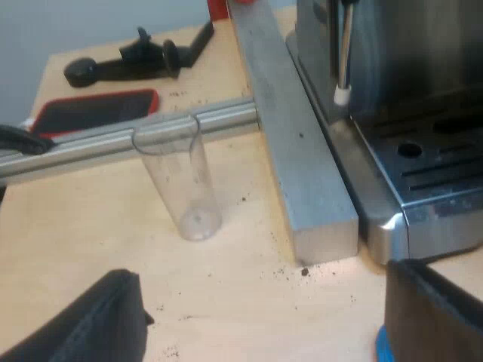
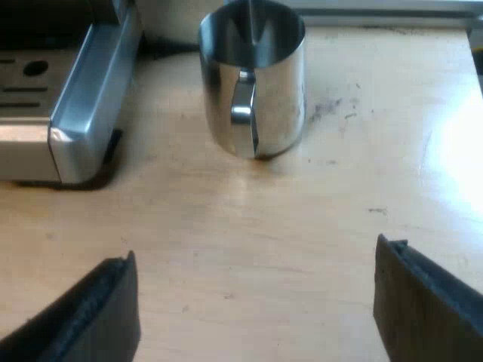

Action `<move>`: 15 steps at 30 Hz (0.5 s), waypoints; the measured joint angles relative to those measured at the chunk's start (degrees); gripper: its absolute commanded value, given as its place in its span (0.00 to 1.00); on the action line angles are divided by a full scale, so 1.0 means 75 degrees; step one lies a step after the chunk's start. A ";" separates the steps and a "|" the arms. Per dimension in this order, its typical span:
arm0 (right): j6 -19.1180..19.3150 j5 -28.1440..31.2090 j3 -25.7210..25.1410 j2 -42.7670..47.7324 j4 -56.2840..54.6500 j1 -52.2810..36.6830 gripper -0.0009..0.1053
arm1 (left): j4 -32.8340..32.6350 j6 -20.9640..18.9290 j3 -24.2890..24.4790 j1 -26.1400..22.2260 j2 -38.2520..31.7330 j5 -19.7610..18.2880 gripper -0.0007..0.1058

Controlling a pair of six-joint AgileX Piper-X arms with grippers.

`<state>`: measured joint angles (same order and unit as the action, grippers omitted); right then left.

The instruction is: Put the handle in the coffee machine

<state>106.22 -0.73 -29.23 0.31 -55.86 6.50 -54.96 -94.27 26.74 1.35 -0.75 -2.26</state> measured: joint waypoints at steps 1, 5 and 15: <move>0.0000 0.0000 0.0040 0.0000 0.0000 0.0000 0.64 | 0.0013 0.0000 -0.0007 0.0000 0.0000 0.0000 0.64; 0.0008 -0.0012 0.0132 0.0000 0.0000 0.0000 0.64 | 0.0035 0.0000 -0.0005 0.0000 0.0000 0.0000 0.64; 0.0008 -0.0012 0.0132 0.0000 0.0000 0.0000 0.64 | 0.0035 0.0000 -0.0005 0.0000 0.0000 -0.0020 0.64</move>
<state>106.28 -0.82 -28.24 0.31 -55.86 6.50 -54.69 -94.27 26.70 1.35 -0.75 -2.41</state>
